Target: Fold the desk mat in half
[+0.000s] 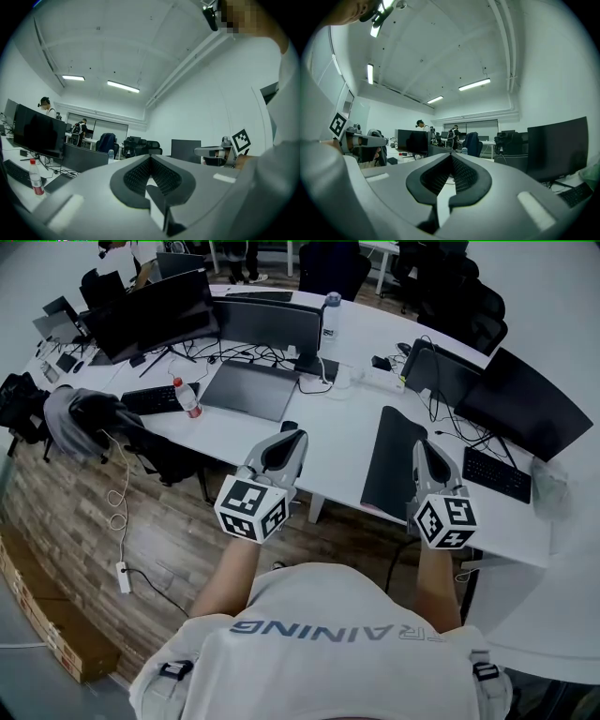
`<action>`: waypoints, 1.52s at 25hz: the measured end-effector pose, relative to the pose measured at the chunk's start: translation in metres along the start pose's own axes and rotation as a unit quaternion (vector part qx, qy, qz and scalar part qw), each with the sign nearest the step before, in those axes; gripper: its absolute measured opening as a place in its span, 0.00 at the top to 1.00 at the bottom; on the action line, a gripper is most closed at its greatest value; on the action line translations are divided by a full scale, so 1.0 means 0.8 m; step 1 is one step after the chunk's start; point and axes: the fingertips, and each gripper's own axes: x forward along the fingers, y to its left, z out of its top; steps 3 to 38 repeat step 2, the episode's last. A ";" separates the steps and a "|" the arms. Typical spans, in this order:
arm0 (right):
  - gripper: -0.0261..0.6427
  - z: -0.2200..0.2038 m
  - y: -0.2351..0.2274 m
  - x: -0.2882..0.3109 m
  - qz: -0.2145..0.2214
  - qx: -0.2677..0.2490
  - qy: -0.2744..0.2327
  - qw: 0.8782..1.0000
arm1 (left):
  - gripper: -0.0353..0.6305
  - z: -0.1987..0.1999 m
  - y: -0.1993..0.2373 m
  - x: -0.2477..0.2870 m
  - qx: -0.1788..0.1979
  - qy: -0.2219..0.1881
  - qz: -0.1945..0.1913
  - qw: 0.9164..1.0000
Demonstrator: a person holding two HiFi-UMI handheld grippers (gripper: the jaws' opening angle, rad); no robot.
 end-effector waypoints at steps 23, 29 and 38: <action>0.94 -0.002 -0.004 0.000 -0.002 0.003 0.003 1.000 | 0.95 -0.001 -0.002 0.002 0.000 0.000 0.000 1.000; 0.94 -0.002 -0.004 0.000 -0.002 0.003 0.003 1.000 | 0.95 -0.001 -0.002 0.002 0.000 0.000 0.000 1.000; 0.94 -0.002 -0.004 0.000 -0.002 0.003 0.003 1.000 | 0.95 -0.001 -0.002 0.002 0.000 0.000 0.000 1.000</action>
